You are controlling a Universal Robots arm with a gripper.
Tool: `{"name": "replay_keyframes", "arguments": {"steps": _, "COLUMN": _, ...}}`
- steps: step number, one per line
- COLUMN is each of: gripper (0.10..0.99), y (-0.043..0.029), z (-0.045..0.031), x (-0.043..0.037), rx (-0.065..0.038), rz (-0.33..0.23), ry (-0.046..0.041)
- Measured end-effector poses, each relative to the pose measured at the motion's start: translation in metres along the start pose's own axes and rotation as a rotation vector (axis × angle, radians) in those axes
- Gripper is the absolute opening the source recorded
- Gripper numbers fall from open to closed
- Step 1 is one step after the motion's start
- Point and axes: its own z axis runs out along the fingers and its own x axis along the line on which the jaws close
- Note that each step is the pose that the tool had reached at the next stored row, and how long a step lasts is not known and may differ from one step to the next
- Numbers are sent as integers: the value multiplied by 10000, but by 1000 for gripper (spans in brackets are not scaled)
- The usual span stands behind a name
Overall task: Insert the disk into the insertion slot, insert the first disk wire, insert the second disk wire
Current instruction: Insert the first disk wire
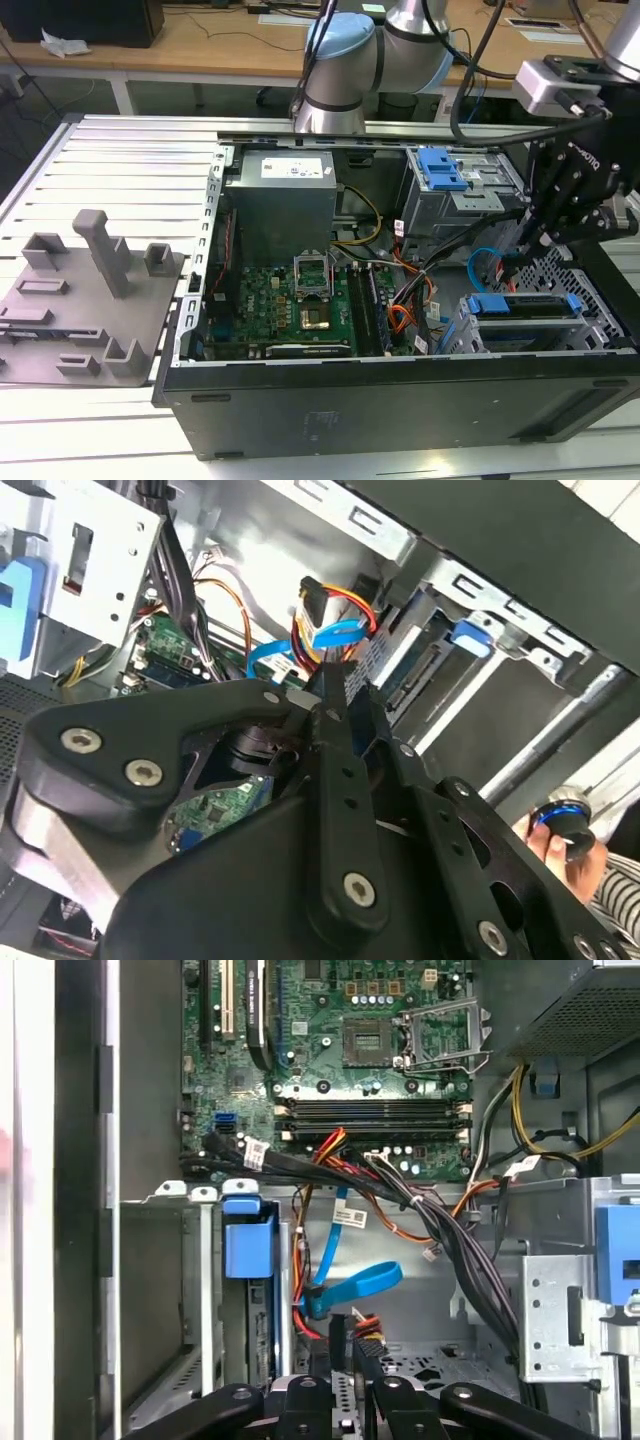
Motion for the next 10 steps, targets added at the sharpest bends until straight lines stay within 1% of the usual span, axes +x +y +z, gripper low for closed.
{"name": "replay_keyframes", "arguments": {"steps": 3, "gripper": 239, "y": 7, "z": 98, "x": -13, "rx": 0, "rz": -1, "ry": 2}}
{"name": "replay_keyframes", "arguments": {"steps": 5, "gripper": 239, "y": 7, "z": 139, "x": -13, "rx": 1, "rz": 0, "ry": 13}}
{"name": "replay_keyframes", "arguments": {"steps": 8, "gripper": 227, "y": 7, "z": 141, "x": -13, "rx": 0, "rz": 0, "ry": 11}}
{"name": "replay_keyframes", "arguments": {"steps": 9, "gripper": 165, "y": 7, "z": 141, "x": -14, "rx": 0, "rz": 0, "ry": 12}}
{"name": "replay_keyframes", "arguments": {"steps": 10, "gripper": 161, "y": 7, "z": 141, "x": -13, "rx": 0, "rz": 0, "ry": 11}}
